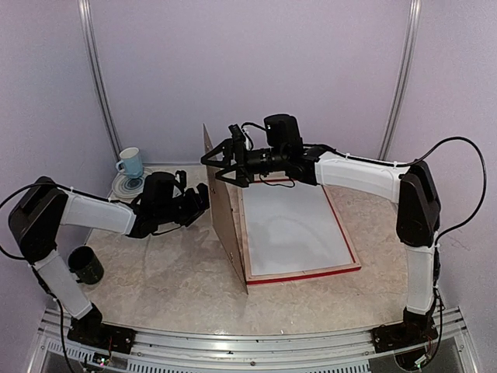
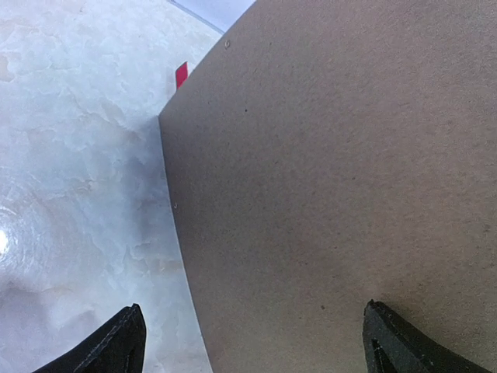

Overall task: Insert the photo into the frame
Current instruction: Turn over the backboard.

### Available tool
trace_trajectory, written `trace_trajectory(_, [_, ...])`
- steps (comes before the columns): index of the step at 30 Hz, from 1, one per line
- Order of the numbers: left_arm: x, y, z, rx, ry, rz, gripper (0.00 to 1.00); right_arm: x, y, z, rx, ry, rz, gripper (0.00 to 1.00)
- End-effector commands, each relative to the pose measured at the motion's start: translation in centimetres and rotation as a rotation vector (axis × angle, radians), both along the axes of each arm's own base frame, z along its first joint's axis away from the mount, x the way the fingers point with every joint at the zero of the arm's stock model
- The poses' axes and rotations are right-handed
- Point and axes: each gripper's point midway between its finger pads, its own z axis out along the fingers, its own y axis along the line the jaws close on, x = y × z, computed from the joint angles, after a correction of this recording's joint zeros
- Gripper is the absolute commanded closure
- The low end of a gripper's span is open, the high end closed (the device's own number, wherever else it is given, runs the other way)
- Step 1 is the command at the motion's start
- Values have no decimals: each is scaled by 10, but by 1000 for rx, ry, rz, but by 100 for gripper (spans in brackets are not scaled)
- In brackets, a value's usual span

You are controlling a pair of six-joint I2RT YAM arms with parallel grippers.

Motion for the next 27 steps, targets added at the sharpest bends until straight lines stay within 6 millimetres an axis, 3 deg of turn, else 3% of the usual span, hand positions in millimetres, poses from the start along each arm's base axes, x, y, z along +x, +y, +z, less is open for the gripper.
trace_trajectory(1, [9, -9, 40, -48, -100, -37, 4, -17, -10, 39, 102, -40, 54, 1])
trace_trajectory(5, [10, -7, 51, -59, -118, -38, 4, -16, -12, 41, 120, -35, 54, 1])
trace_trajectory(12, [9, 1, 74, -87, -155, -29, 4, -12, -11, 24, 82, -17, 36, 1])
trace_trajectory(20, [-1, 7, 115, -126, -222, -33, 4, -8, -13, 13, 61, -7, 21, 1])
trace_trajectory(27, [-11, 11, 136, -150, -257, -40, 1, -5, -21, 0, 50, 12, 4, 1])
